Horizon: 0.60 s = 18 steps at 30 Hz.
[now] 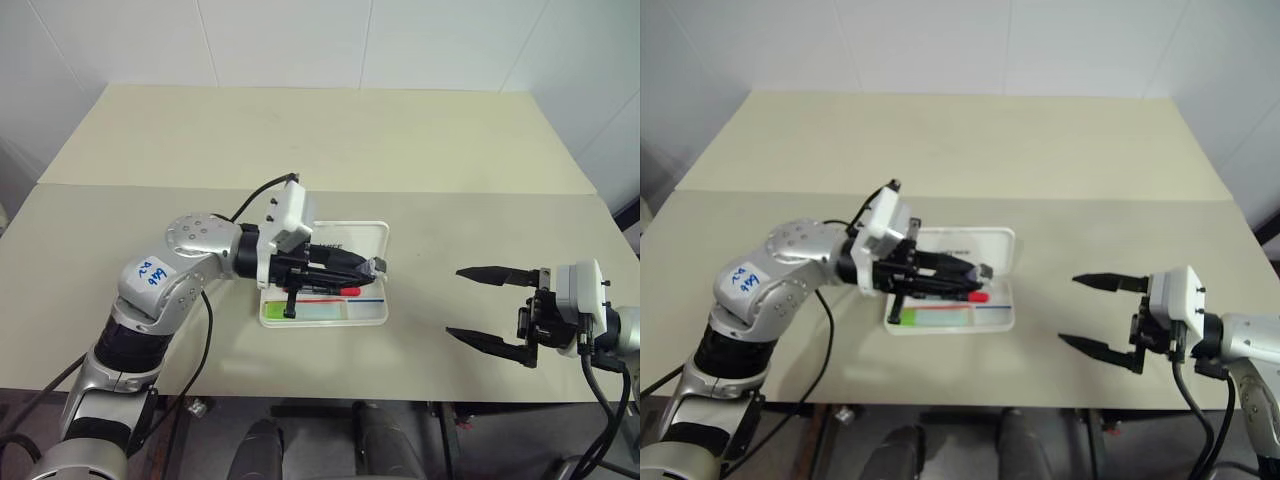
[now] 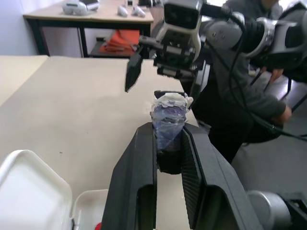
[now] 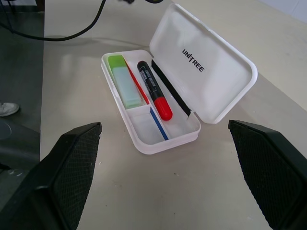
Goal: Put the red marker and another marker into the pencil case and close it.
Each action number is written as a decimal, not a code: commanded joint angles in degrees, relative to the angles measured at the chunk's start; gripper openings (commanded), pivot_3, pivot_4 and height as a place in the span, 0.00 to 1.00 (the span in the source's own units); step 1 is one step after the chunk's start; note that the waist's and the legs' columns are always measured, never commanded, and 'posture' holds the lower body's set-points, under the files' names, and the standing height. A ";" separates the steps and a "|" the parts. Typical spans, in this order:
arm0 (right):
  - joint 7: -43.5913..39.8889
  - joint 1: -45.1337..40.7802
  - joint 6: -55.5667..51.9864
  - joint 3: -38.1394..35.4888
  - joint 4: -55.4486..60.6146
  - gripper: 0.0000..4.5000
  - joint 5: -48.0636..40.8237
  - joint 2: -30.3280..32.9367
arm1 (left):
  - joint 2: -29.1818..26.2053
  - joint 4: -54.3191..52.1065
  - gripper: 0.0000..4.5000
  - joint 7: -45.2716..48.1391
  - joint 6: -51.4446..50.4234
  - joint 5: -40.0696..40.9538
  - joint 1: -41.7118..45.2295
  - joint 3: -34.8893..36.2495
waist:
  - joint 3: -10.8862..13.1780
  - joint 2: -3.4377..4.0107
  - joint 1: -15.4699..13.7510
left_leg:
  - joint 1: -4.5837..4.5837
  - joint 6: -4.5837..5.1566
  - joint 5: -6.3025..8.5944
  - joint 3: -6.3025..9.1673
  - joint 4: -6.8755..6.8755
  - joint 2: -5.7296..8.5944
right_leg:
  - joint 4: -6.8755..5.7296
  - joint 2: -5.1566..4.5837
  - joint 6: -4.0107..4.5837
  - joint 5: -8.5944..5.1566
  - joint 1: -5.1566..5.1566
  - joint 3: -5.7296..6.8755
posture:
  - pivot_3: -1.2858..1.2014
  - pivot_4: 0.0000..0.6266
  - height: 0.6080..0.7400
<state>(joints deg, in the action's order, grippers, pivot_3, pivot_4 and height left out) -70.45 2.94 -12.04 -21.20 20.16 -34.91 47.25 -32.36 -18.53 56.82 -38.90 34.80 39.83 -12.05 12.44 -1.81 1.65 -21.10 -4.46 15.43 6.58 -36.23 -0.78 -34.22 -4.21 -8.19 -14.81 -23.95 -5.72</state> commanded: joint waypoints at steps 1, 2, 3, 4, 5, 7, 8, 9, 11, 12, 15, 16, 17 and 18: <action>0.97 0.51 0.61 -2.85 2.05 1.00 -0.64 1.03 | 0.51 -3.02 0.08 -4.40 -3.08 -3.95 0.95 -3.39 | 0.00 0.00 -0.01 | 0.01 0.00 0.00 0.00 0.00 0.00 | 0.10 0.00 0.05 0.00 0.07 0.00 | 0.52 0.24 1.00; 0.94 0.74 0.74 -2.95 2.06 1.00 -0.70 1.02 | 0.58 -3.00 0.08 -5.35 -3.88 -5.29 1.35 -4.67 | 0.00 0.00 0.00 | 0.03 0.00 0.00 0.00 -0.01 0.00 | 0.26 0.00 0.08 0.01 0.19 0.00 | 0.52 0.24 1.00; 0.88 0.93 0.89 -3.01 2.02 1.00 -0.72 1.01 | 0.66 -2.91 0.08 -6.09 -4.74 -6.14 1.63 -5.51 | 0.00 0.00 -0.01 | 0.06 0.00 0.00 0.00 -0.03 0.01 | 0.35 0.00 0.06 0.03 0.27 -0.02 | 0.52 0.24 1.00; 0.84 1.06 1.01 -3.02 1.97 1.00 -0.68 0.99 | 0.49 -2.79 0.08 -6.69 -5.68 -7.10 2.01 -6.37 | 0.00 0.00 -0.01 | 0.04 0.00 0.00 0.00 -0.07 0.04 | 0.41 -0.01 0.02 0.05 0.30 -0.06 | 0.52 0.24 1.00; 0.76 1.20 1.20 -3.07 1.85 1.00 -0.60 0.96 | 0.16 -2.63 0.08 -7.37 -6.86 -8.41 2.58 -7.53 | 0.00 0.00 -0.02 | 0.02 0.00 0.00 0.00 -0.09 0.06 | 0.44 -0.01 -0.01 0.07 0.31 -0.09 | 0.52 0.24 1.00; 0.90 1.23 1.35 -3.01 1.69 1.00 -0.49 0.92 | -0.43 -2.12 0.08 -7.14 -5.73 -11.75 3.47 -10.13 | 0.00 -0.01 -0.03 | 0.01 0.00 0.00 0.00 -0.09 0.07 | 0.46 -0.01 -0.03 0.08 0.31 -0.11 | 0.52 0.24 1.00; 1.02 1.22 1.38 -2.94 1.65 1.00 -0.44 0.91 | -0.33 -1.77 0.08 -7.02 -4.91 -12.93 3.65 -11.05 | 0.00 0.00 -0.04 | 0.01 0.00 0.00 0.00 -0.08 0.07 | 0.46 0.00 -0.03 0.08 0.31 -0.11 | 0.52 0.24 1.00; 1.16 1.25 1.43 -2.88 1.67 1.00 -0.39 0.88 | 0.18 -1.28 0.08 -7.57 -5.18 -13.77 3.77 -11.65 | 0.00 0.00 -0.03 | 0.02 0.00 0.00 0.00 -0.07 0.07 | 0.46 0.00 -0.02 0.08 0.31 -0.11 | 0.52 0.24 1.00; 1.62 1.30 1.34 -2.76 1.86 1.00 -0.34 0.73 | 0.27 -0.52 0.08 -8.25 -5.65 -16.47 4.57 -13.63 | 0.00 0.00 0.02 | 0.03 0.00 0.00 0.00 -0.06 0.07 | 0.46 0.00 -0.02 0.07 0.31 -0.12 | 0.52 0.24 1.00; 1.81 1.32 1.29 -2.73 1.94 1.00 -0.35 0.67 | 0.24 -0.31 0.08 -8.30 -5.65 -17.63 4.91 -14.37 | 0.00 0.00 0.01 | 0.02 0.00 0.00 0.00 -0.06 0.06 | 0.46 0.00 -0.02 0.07 0.30 -0.12 | 0.52 0.24 1.00; 2.42 1.57 1.34 -2.38 2.21 1.00 -0.10 0.45 | 0.15 -0.31 0.08 -7.62 -6.33 -19.70 5.69 -16.33 | 0.00 0.00 0.00 | 0.02 0.00 0.00 0.00 -0.06 0.07 | 0.46 0.00 -0.02 0.07 0.30 -0.12 | 0.52 0.24 1.00; 2.73 1.66 1.35 -2.31 2.28 1.00 0.03 0.36 | 0.28 -0.58 0.08 -7.13 -6.80 -19.62 5.71 -16.56 | 0.00 -0.01 0.01 | 0.02 0.00 0.00 -0.01 -0.07 0.07 | 0.46 0.00 -0.02 0.07 0.30 -0.12 | 0.52 0.24 1.00; 3.01 1.80 1.37 -2.30 2.33 1.00 0.12 0.29 | 0.20 -0.93 0.08 -6.59 -7.06 -19.72 5.66 -16.87 | 0.00 -0.01 0.01 | 0.02 0.00 0.00 -0.01 -0.06 0.07 | 0.46 0.00 -0.02 0.07 0.30 -0.13 | 0.52 0.24 1.00; 3.27 1.96 1.39 -2.31 2.39 1.00 0.20 0.24 | -0.02 -1.17 0.08 -6.17 -7.21 -20.08 5.58 -17.26 | 0.00 0.00 0.00 | 0.02 0.00 0.00 -0.01 -0.06 0.07 | 0.47 0.00 -0.02 0.07 0.30 -0.13 | 0.52 0.24 1.00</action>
<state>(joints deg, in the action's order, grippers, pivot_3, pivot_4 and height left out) -67.76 4.70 -11.32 -21.99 20.49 -34.33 47.24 -32.32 -17.71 49.82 -45.90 15.32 44.47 -28.90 12.44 -1.81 1.65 -21.08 -4.46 15.44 6.57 -36.28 -0.72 -33.75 -4.21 -8.20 -14.75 -23.65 -5.85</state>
